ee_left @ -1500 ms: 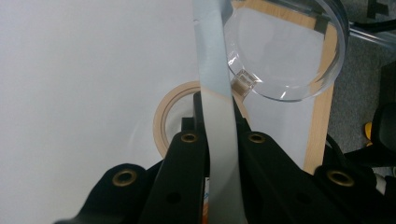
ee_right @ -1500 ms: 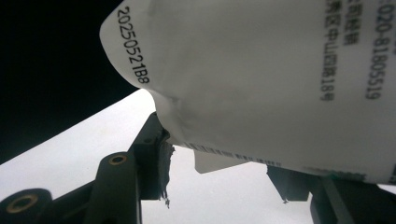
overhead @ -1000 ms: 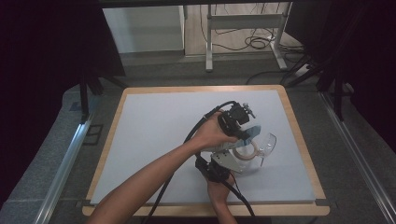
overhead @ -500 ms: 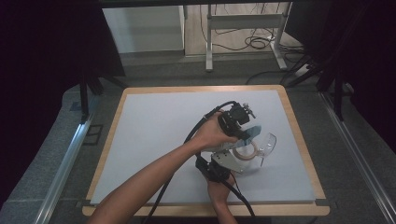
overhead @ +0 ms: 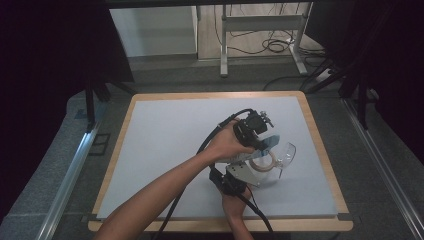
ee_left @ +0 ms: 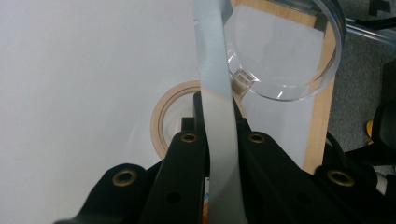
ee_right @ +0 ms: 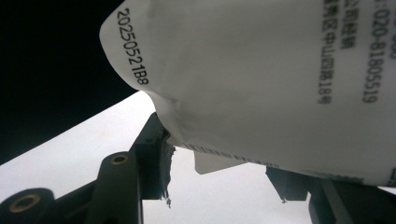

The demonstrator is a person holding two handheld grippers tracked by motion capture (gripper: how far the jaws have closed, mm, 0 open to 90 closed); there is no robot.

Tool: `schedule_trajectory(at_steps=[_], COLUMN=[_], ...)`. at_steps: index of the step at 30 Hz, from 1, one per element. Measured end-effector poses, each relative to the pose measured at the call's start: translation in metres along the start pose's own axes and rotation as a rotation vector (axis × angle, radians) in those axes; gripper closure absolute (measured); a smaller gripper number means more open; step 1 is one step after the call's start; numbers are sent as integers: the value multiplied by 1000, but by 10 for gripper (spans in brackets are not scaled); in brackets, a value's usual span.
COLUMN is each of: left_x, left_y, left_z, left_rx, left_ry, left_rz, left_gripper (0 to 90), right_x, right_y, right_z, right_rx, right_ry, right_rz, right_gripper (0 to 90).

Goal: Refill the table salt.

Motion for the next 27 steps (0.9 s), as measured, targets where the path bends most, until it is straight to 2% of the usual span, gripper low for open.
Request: schedule_trajectory(at_steps=[27], left_x=[-1], left_y=[1], left_z=[-2], left_rx=[-6], left_ry=[0], left_rz=[0], left_gripper=[900], right_x=[-1], right_y=[3], right_z=[-3], right_rx=[-2], right_ry=[12], right_rz=[21], right_gripper=[514])
Point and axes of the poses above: each handheld gripper's, and its own axes: x roughly forward along the jaws, z roughly out of its underside, y roughly to its right, the point moved 10 cm from there along x, roughly forward along the jaws, and after that the axes turned 11 degrees about -x, right-handed, at the moved point
